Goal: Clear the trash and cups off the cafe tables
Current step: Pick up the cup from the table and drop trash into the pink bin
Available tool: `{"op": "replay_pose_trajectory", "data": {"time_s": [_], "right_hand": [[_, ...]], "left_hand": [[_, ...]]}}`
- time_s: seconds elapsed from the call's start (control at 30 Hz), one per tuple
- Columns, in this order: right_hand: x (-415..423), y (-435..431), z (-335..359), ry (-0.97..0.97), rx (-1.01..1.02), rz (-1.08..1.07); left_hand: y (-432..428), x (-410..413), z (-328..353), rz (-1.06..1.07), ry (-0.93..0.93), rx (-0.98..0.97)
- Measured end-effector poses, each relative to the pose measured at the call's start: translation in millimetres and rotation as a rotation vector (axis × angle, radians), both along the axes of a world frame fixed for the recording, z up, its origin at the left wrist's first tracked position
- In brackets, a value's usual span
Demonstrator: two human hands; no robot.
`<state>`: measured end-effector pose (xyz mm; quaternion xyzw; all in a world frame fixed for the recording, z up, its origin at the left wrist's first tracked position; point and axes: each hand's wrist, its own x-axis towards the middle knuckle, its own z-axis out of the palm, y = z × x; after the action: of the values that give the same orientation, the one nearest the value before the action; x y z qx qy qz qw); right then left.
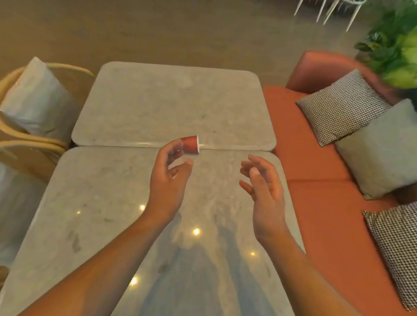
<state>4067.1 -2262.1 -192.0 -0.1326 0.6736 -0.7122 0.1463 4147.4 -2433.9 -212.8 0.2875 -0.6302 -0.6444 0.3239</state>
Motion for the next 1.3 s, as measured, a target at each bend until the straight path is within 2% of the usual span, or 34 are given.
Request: {"op": "replay_pose_trajectory", "data": {"time_s": [0.33, 0.5, 0.73, 0.9, 1.07, 1.17, 1.3], "right_hand": [[-102.4, -89.1, -70.9, -0.099, 0.103, 0.064], [-137.5, -113.6, -110.5, -0.138, 0.096, 0.086], [-139.3, -106.3, -154.4, -0.221, 0.127, 0.132], [-141.7, -100.9, -168.2, -0.222, 0.144, 0.112], [-149.0, -93.9, -169.0, -0.224, 0.132, 0.125], [-151.1, -94.0, -164.8, -0.225, 0.134, 0.122], [-146.7, -101.2, -149.8, -0.227, 0.14, 0.17]], "left_hand": [[-79.8, -92.9, -91.0, -0.056, -0.312, -0.132], [-129.8, -148.1, -141.4, -0.146, -0.557, -0.384], [-162.6, -190.6, -192.9, -0.356, -0.945, -0.71], [-165.2, -210.4, -206.4, -0.423, -1.059, -0.763], [-161.6, -215.0, -211.9, -0.303, -1.053, -0.785], [-149.4, -209.0, -203.1, -0.15, -0.906, -0.56], [-114.6, -182.7, -172.4, 0.009, -0.545, -0.19]]}}
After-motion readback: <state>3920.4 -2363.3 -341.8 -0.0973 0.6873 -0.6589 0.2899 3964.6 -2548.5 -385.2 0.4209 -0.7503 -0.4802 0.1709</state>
